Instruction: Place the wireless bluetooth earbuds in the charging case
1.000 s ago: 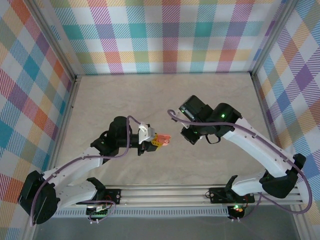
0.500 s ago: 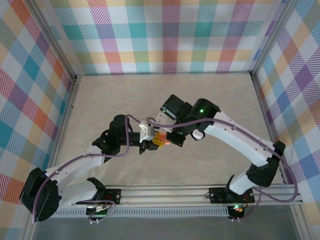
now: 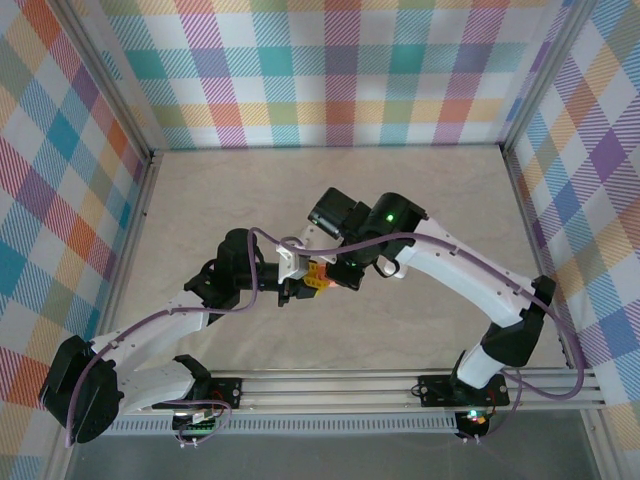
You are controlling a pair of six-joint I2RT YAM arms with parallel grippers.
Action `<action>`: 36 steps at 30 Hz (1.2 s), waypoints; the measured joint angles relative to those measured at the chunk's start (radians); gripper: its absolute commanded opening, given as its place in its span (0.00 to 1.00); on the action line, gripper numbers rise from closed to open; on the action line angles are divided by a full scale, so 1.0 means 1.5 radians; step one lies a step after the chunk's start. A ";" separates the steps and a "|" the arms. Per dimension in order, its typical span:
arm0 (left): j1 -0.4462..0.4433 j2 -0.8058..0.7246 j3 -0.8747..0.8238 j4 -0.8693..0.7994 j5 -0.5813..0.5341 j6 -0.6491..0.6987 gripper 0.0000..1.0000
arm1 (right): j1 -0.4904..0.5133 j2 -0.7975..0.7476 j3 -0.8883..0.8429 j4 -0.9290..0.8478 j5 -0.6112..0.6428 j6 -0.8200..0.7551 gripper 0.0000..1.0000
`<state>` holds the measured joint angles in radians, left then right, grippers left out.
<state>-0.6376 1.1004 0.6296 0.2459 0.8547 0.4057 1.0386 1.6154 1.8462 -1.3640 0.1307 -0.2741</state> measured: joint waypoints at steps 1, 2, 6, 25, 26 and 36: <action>0.000 0.000 -0.001 0.000 0.000 0.000 0.00 | 0.001 0.003 0.002 -0.001 0.003 0.000 0.00; 0.000 0.000 -0.002 0.000 -0.001 0.000 0.00 | 0.002 0.006 0.005 -0.004 0.004 0.001 0.00; 0.002 0.000 -0.011 0.006 -0.002 -0.002 0.00 | 0.002 0.018 0.010 -0.007 0.005 0.003 0.00; 0.004 -0.001 -0.029 0.065 0.006 -0.071 0.00 | 0.003 -0.045 -0.083 0.118 -0.038 0.015 0.00; 0.004 -0.001 -0.029 0.065 0.006 -0.072 0.00 | 0.003 -0.045 -0.086 0.121 -0.040 0.015 0.01; 0.004 -0.021 -0.029 0.046 -0.003 -0.083 0.00 | 0.010 -0.045 -0.085 0.127 -0.011 0.015 0.00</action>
<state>-0.6319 1.0695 0.5858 0.3149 0.8497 0.2806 1.0531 1.5482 1.7184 -1.1732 0.1139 -0.2516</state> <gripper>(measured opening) 0.183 0.101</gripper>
